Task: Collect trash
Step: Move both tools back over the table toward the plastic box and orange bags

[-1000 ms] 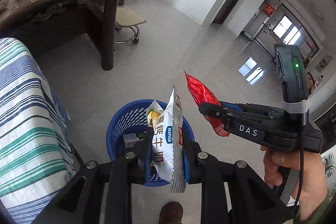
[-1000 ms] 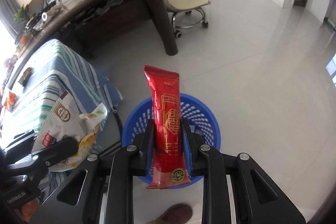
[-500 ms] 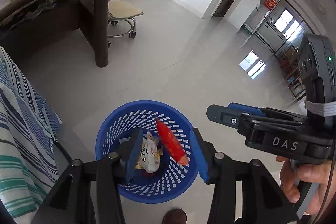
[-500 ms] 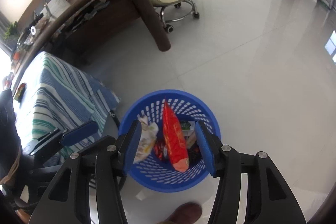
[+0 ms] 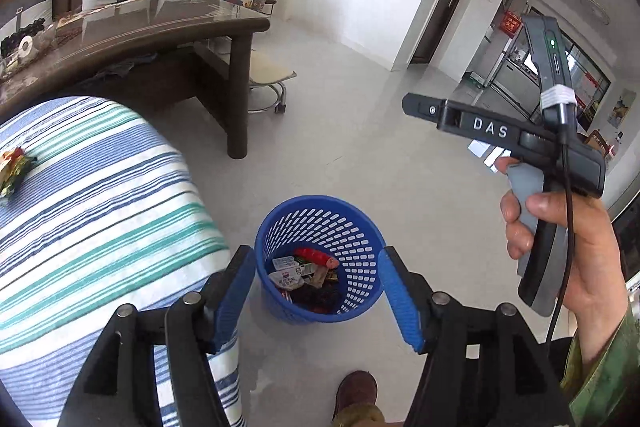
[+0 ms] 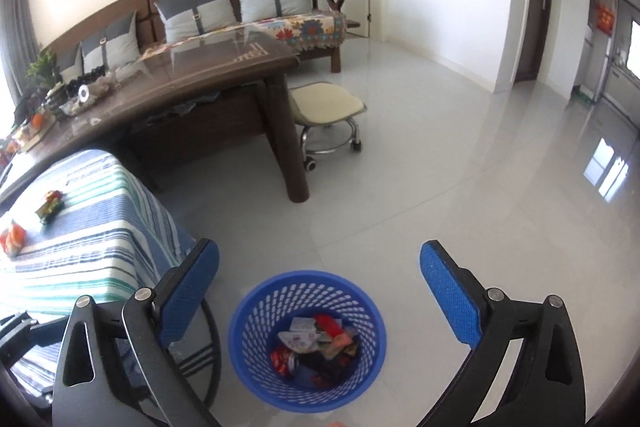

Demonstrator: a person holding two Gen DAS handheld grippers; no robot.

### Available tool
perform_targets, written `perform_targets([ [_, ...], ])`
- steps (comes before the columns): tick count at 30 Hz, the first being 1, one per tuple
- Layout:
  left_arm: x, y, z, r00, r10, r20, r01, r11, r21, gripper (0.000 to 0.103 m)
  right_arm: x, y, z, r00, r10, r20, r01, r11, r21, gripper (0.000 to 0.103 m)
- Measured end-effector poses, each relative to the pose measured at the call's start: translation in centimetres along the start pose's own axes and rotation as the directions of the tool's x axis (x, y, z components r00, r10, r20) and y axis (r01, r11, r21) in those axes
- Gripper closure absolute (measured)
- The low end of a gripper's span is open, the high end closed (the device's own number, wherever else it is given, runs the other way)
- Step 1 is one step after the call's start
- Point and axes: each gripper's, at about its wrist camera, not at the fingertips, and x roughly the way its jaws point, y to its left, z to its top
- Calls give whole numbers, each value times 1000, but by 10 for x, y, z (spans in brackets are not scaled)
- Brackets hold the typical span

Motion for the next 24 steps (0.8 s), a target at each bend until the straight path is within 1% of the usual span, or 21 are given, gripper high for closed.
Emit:
perform_targets([
  [3,-22,32,-34,997,68,-21,-69,996,-51,38,-6,36,-3,999,49,10,-48,998,-49,2],
  [6,-43,68,-63,989,144,-28,-146,983,-114,38,-8,83,-14,993,118,-16,-119,986,-116,2],
  [8,-60,92,-78,981,192,-27,-194,970,-144,38,-7,117,-25,986,164,-44,-169,969,-178,2],
  [11,-83,127,-95,961,275,-22,-274,946,-175,38,-3,172,-45,974,211,-85,-227,930,-289,2],
  [13,-98,151,-104,951,309,-20,-306,929,-208,38,-3,205,-59,963,247,-109,-270,899,-345,2],
  [15,-113,175,-111,943,332,-15,-326,915,-238,38,0,234,-74,947,288,-146,-322,864,-386,2],
  [18,-126,204,-115,928,371,-16,-363,896,-254,38,-2,276,-95,916,346,-205,-401,811,-426,2],
  [21,-132,236,-116,917,397,-23,-390,884,-259,38,-1,310,-113,895,368,-252,-446,767,-462,2],
  [24,-138,274,-109,905,425,-15,-412,868,-279,38,0,333,-126,888,369,-276,-460,739,-492,2],
])
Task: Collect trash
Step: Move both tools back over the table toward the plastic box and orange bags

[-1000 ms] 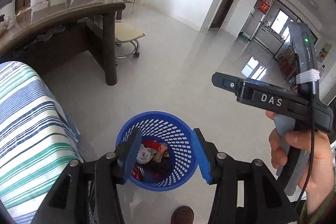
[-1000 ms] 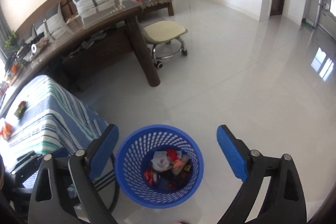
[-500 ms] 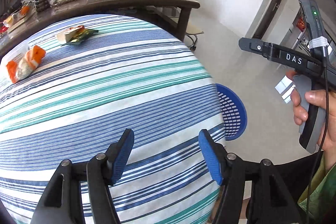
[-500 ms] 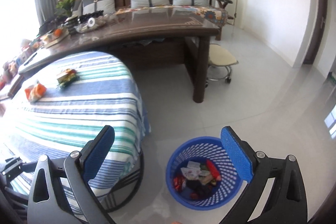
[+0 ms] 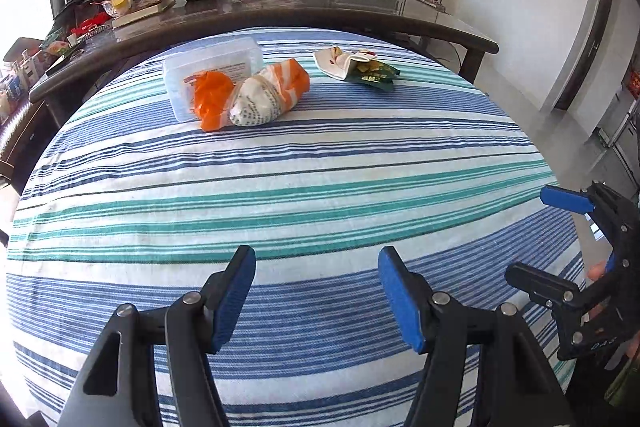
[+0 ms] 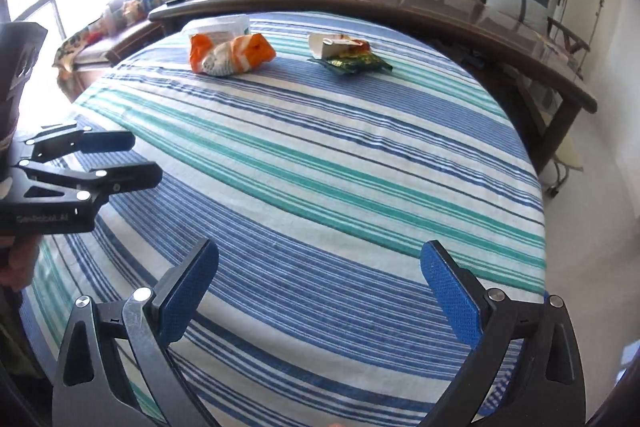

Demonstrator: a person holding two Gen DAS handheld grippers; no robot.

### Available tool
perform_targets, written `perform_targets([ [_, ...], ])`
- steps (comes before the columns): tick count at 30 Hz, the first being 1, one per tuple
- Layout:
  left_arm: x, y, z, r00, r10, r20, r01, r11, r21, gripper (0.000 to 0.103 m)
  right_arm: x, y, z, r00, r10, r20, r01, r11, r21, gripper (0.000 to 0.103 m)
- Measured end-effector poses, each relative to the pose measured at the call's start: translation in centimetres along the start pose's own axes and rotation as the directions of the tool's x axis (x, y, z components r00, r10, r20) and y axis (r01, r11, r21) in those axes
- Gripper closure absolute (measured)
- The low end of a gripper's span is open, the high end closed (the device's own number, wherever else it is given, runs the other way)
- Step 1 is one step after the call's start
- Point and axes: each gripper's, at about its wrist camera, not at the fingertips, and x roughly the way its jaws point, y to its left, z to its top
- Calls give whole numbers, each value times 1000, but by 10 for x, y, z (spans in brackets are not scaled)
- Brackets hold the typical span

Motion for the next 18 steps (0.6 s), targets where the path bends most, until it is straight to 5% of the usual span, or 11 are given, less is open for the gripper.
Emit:
perform_targets([
  [8,37,76,59,999,-15,42,20,992,-121,38,13,5,1,1000,-10,-26,9,1000,-26,2],
  [14,56,62,77,992,-113,63,118,989,-84,38,14,-1,-3,999,2,-42,-2,1000,-4,2],
  [16,56,44,79,973,-216,75,218,976,-19,38,12,-1,-3,999,-6,-38,6,1000,-11,2],
  [18,54,25,76,927,-373,40,372,927,40,38,13,0,-2,999,-12,-37,11,1000,-11,2],
])
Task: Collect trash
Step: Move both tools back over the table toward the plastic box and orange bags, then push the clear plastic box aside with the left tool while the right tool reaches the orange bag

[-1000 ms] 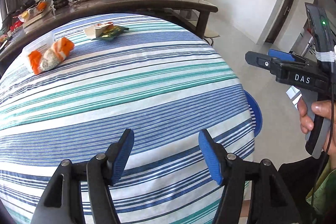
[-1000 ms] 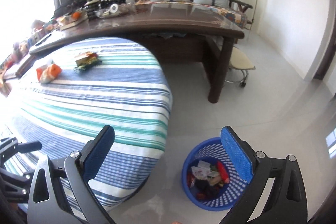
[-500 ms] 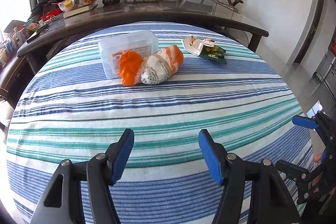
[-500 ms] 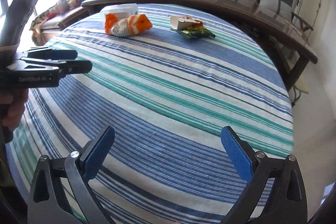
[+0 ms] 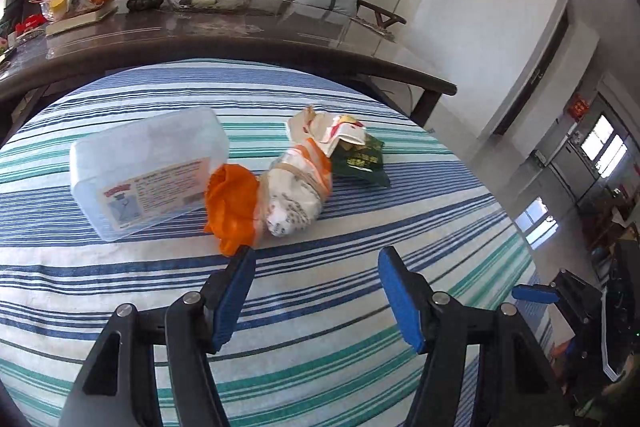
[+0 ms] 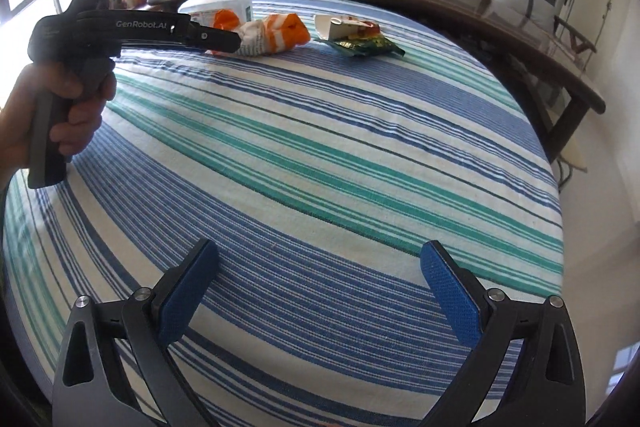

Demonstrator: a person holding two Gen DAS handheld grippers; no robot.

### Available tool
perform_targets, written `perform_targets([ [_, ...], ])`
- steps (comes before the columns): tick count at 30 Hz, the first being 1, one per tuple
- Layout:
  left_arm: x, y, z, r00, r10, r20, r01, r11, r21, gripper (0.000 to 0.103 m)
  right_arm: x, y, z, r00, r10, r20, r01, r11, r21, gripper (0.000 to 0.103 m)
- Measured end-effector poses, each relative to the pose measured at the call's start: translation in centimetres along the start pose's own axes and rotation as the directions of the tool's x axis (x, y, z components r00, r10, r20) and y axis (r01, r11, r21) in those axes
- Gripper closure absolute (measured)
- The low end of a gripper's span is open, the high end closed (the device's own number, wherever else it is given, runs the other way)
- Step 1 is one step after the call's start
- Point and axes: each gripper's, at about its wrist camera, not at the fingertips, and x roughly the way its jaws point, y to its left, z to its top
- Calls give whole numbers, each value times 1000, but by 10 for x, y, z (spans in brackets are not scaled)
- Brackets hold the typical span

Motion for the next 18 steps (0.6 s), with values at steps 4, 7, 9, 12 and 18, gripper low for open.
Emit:
perform_targets([
  [4,-10,-26,-8,998,-62,-30,64,993,94,38,2,-3,2,1000,2,-6,-2,1000,19,2],
  [7,-32,-14,-2,999,42,7,-42,996,81,38,3,-4,2,1000,11,-8,-11,1000,29,2],
  [9,-48,4,7,988,145,46,-147,987,61,38,4,-3,2,1000,16,-7,-16,999,33,2],
  [12,-59,35,22,957,284,55,-287,955,67,36,4,-2,2,1000,18,-3,-18,999,29,1],
  [18,-41,79,32,940,340,-29,-333,933,139,29,5,-1,2,1000,18,3,-18,999,32,1],
])
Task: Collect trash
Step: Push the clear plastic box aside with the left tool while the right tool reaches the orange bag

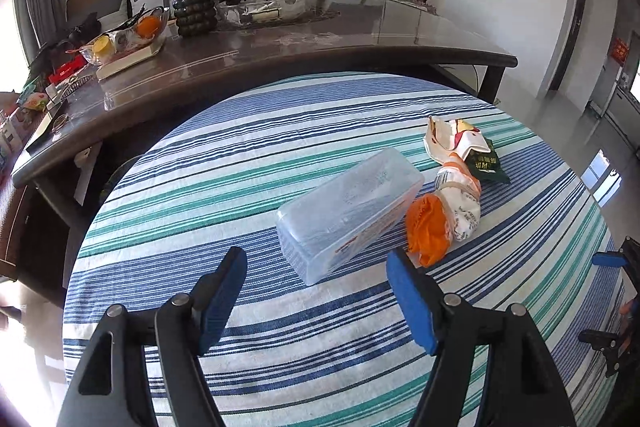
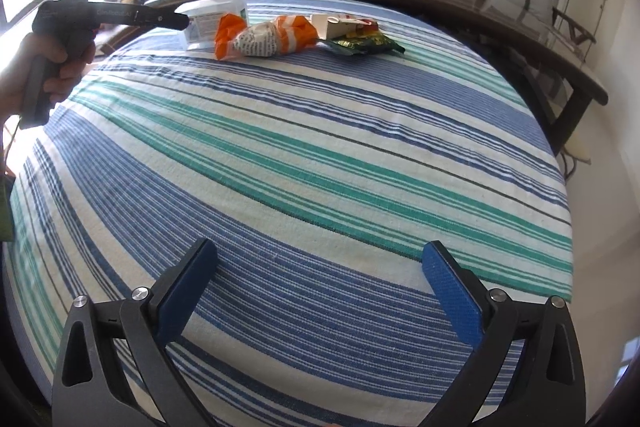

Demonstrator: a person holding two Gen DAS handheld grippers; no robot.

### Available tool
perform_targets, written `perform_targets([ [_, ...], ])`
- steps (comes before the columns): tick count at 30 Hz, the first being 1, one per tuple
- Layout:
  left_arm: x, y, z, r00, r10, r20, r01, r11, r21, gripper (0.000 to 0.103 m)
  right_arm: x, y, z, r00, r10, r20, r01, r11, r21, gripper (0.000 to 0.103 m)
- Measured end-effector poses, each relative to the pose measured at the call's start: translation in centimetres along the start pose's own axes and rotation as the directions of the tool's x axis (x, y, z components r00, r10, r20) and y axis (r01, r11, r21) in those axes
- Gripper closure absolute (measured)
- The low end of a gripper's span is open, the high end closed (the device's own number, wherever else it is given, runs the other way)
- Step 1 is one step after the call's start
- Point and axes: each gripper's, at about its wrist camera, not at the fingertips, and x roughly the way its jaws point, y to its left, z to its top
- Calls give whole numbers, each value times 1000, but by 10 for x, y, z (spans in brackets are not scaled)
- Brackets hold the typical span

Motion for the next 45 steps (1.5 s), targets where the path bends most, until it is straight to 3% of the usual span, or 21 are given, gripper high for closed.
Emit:
perform_targets([
  [7,16,-3,17,1000,-26,13,23,988,154,29,2,0,2,1000,5,5,-5,1000,0,0],
  [12,28,-6,25,995,-94,-28,97,980,171,31,3,0,3,1000,6,5,-6,1000,-4,0],
  [15,27,-3,23,987,-157,-42,161,981,109,69,4,0,5,1000,7,5,-7,1000,-6,0],
  [20,3,-7,7,974,-215,-77,212,976,-41,70,5,0,6,1000,7,5,-7,1000,-7,0],
  [24,-23,-2,-20,936,-348,-54,326,915,-237,69,6,0,7,1000,7,5,-7,1000,-7,0],
  [26,-29,7,-34,930,-367,-34,339,888,-309,69,6,0,7,1000,7,5,-7,1000,-7,0],
  [29,-35,22,-50,951,-310,-9,287,890,-354,64,5,0,7,1000,7,5,-7,1000,-7,0],
  [31,-38,33,-59,964,-266,12,249,884,-396,48,6,0,7,1000,7,5,-7,1000,-6,0],
  [34,-39,43,-66,975,-220,27,210,877,-432,44,7,-1,8,1000,5,7,-5,1000,-1,0],
  [36,-41,42,-67,980,-197,24,190,896,-402,43,8,-1,9,1000,4,7,-4,1000,1,0],
  [40,-49,27,-65,987,-158,40,163,938,-306,26,14,-6,24,1000,-1,-21,3,997,81,0],
  [45,-49,8,-63,992,-119,28,123,975,-184,25,38,-13,82,984,171,54,-180,922,344,2],
])
